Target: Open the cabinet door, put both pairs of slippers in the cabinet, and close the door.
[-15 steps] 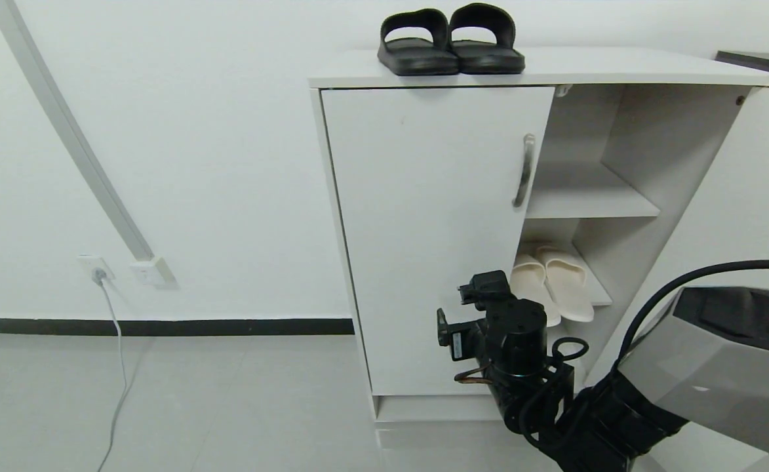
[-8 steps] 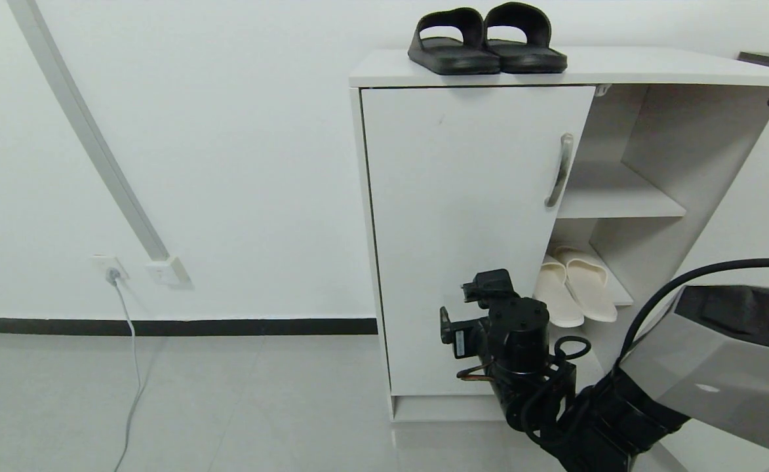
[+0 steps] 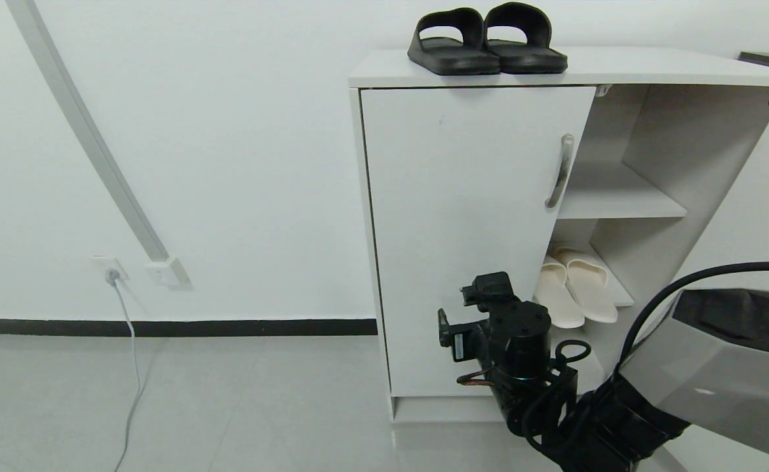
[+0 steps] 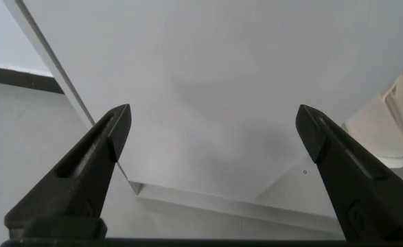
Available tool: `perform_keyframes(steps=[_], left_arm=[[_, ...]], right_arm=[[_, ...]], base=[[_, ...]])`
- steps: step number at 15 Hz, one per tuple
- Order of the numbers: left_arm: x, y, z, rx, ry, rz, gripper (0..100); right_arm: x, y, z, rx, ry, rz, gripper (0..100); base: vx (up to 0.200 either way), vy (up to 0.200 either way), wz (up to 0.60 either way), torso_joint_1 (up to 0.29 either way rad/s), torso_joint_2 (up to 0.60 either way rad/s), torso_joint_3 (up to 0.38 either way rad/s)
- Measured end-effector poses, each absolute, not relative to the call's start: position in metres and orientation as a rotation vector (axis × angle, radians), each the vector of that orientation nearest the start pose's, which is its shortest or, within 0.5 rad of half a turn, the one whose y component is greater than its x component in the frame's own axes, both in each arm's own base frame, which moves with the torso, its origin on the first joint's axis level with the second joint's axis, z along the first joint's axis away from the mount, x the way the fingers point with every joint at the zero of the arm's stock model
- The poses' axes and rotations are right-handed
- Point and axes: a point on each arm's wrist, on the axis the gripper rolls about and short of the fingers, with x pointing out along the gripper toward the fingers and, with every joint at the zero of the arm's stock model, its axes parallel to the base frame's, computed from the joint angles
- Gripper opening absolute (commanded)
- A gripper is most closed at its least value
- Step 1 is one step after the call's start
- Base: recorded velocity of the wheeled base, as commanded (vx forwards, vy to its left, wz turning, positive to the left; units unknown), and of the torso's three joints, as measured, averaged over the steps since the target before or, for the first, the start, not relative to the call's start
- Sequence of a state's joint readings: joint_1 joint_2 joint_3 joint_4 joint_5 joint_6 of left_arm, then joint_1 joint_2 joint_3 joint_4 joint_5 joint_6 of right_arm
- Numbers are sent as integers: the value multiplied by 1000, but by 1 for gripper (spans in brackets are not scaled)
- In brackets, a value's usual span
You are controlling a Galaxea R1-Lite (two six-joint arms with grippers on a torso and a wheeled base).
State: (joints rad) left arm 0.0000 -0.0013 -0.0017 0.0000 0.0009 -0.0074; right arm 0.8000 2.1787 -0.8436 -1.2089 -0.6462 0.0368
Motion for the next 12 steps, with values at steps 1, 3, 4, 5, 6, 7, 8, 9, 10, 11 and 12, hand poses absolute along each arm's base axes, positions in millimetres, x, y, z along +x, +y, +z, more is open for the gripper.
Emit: perform_keyframes(steps=[1,3,4,5,6,7,8,9,10,11,12], left_arm=[[-23,0,76,-7,-3,1,0],[-23,0,76,-6,-3,1,0],[-23,0,76,-7,-3,1,0],[-23,0,76,-7,-3,1,0],[-23,0,76,-7,-3,1,0],[-23,0,76,-7,-3,1,0],[-23,0,76,-7,-3,1,0],[-23,0,76,-7,-3,1,0],[-23,0,76,-7,-3,1,0],[-23,0,76,-7,-5,1,0],[-23,0,76,-7,-1,1,0]], right_arm=[[276,265,82,-43,91,155,100],[276,263,82,-63,87,158,100],[276,263,81,-68,89,157,100],[275,262,80,-73,92,159,100],[274,262,80,-78,86,158,100],[274,261,80,-86,80,158,100],[273,261,80,-86,73,159,100],[273,260,80,-86,69,160,100],[272,260,81,-92,70,161,100],[272,260,81,-96,69,162,100],[270,260,81,-101,71,164,100]], base=[[0,0,0,0,0,0],[0,0,0,0,0,0],[0,0,0,0,0,0],[0,0,0,0,0,0],[0,0,0,0,0,0],[0,0,0,0,0,0],[0,0,0,0,0,0],[0,0,0,0,0,0],[0,0,0,7,-85,-95],[0,0,0,12,-173,-232],[0,0,0,32,-373,-315]])
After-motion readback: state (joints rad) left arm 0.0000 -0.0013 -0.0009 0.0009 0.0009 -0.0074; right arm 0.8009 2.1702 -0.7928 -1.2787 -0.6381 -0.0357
